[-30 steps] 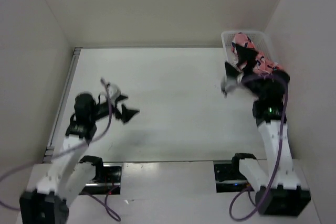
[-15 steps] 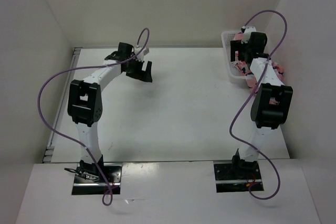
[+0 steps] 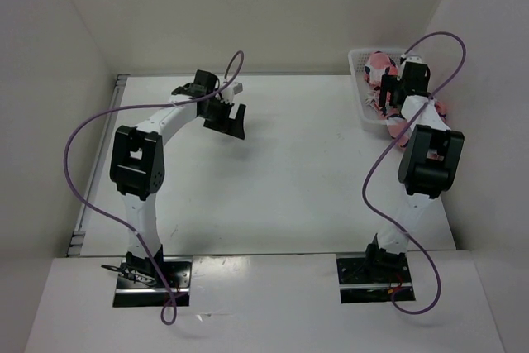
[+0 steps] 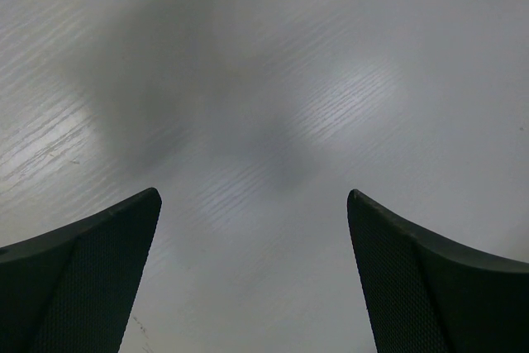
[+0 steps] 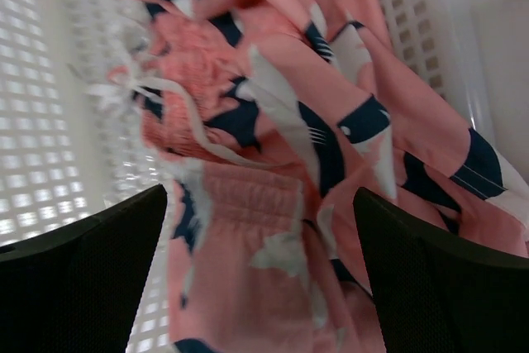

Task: Fold and stack the shorts
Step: Grab the shorts from the pile, then move the shorts to the center of the board

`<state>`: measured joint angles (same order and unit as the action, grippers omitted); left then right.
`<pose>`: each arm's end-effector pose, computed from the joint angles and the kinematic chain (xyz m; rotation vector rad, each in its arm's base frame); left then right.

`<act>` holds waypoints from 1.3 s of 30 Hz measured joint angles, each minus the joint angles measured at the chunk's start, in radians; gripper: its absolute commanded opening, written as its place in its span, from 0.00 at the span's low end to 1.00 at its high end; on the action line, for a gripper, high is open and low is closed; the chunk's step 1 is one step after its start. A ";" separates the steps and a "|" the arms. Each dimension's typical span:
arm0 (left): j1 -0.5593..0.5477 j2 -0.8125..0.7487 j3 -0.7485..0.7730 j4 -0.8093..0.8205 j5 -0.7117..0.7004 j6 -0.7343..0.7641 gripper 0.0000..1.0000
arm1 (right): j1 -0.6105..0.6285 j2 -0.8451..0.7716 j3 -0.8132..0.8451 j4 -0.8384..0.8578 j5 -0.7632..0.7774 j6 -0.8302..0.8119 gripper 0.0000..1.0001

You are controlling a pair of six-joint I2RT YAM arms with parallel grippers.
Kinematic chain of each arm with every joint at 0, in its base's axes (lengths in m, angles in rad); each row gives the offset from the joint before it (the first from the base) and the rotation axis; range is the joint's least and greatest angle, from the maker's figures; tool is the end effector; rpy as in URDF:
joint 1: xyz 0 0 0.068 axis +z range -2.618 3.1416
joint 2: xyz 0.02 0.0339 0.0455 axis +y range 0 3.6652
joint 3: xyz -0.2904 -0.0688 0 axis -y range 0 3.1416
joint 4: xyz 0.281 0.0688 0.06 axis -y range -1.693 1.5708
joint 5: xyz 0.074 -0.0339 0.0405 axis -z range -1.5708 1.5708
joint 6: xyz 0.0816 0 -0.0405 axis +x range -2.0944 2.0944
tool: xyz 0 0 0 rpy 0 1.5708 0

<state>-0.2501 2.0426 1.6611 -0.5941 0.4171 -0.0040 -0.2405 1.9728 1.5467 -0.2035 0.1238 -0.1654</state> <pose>0.4941 -0.1603 0.2002 0.4743 2.4949 -0.6305 0.5216 -0.1383 0.2280 0.1531 2.2132 -0.3620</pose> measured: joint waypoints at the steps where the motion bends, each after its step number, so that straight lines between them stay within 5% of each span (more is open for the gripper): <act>1: -0.002 -0.002 -0.003 -0.003 -0.001 0.000 1.00 | -0.007 0.009 -0.008 0.002 0.006 -0.008 0.95; 4: -0.002 -0.008 -0.011 -0.008 -0.003 0.000 1.00 | -0.023 0.031 -0.018 0.005 0.003 -0.023 0.71; 5: -0.002 -0.009 -0.012 -0.009 -0.003 0.000 1.00 | -0.027 0.038 -0.018 0.005 -0.004 -0.027 0.48; 9: -0.002 -0.010 -0.012 -0.011 0.002 0.000 1.00 | -0.028 0.046 -0.018 0.008 -0.022 -0.039 0.01; 18: -0.002 -0.016 -0.012 -0.017 0.018 0.000 1.00 | -0.007 0.006 0.019 0.012 -0.006 -0.014 0.00; 29: -0.002 -0.158 0.015 -0.030 0.005 0.000 1.00 | 0.191 -0.433 0.043 0.011 0.044 0.113 0.00; 34: -0.002 -0.288 0.014 -0.026 -0.024 0.000 1.00 | 0.363 -0.536 0.217 0.050 0.039 0.132 0.00; 39: 0.001 -0.441 -0.055 -0.005 -0.111 0.000 1.00 | 0.426 -0.502 0.434 0.069 -0.160 0.325 0.00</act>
<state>-0.2493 1.6012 1.6066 -0.5991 0.3065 -0.0036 0.1852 1.4708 1.9808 -0.1345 -0.0364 0.1600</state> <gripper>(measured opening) 1.001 0.080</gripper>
